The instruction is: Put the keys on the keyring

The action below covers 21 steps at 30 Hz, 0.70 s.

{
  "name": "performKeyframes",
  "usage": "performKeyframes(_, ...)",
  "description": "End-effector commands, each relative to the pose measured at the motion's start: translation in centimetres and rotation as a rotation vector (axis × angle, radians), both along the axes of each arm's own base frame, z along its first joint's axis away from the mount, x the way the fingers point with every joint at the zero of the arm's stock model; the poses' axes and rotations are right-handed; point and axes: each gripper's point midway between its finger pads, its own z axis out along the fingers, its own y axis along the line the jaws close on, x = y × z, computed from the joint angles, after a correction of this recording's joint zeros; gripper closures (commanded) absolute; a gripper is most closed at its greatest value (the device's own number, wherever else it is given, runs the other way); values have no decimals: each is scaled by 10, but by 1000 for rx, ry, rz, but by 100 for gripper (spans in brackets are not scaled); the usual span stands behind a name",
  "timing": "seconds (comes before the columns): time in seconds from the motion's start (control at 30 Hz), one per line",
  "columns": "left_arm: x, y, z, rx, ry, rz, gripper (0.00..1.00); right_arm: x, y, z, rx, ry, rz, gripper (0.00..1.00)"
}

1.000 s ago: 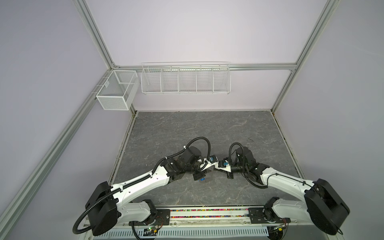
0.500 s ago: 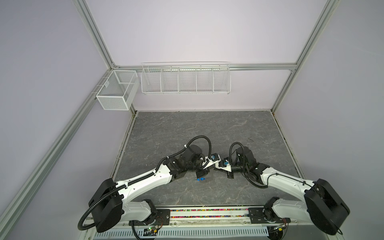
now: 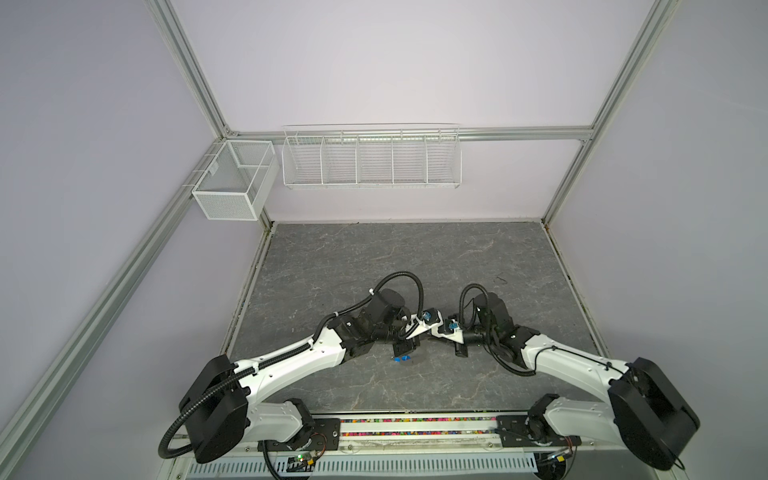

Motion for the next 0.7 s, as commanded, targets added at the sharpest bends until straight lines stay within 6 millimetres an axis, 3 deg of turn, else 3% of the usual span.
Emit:
performKeyframes(0.0, -6, 2, -18, 62, 15, -45, 87, 0, 6, 23, 56, -30, 27, 93)
performKeyframes(0.33, -9, 1, -23, 98, 28, -82, 95, 1, 6, 26, 63, -33, 27, 93)
performKeyframes(0.43, -5, 4, -20, 100, -7, -70, 76, 0, 5, 24, 57, -29, 31, 93)
performKeyframes(0.67, 6, 14, -10, 51, -39, -40, 72, -2, 5, 23, 52, -31, 40, 93)
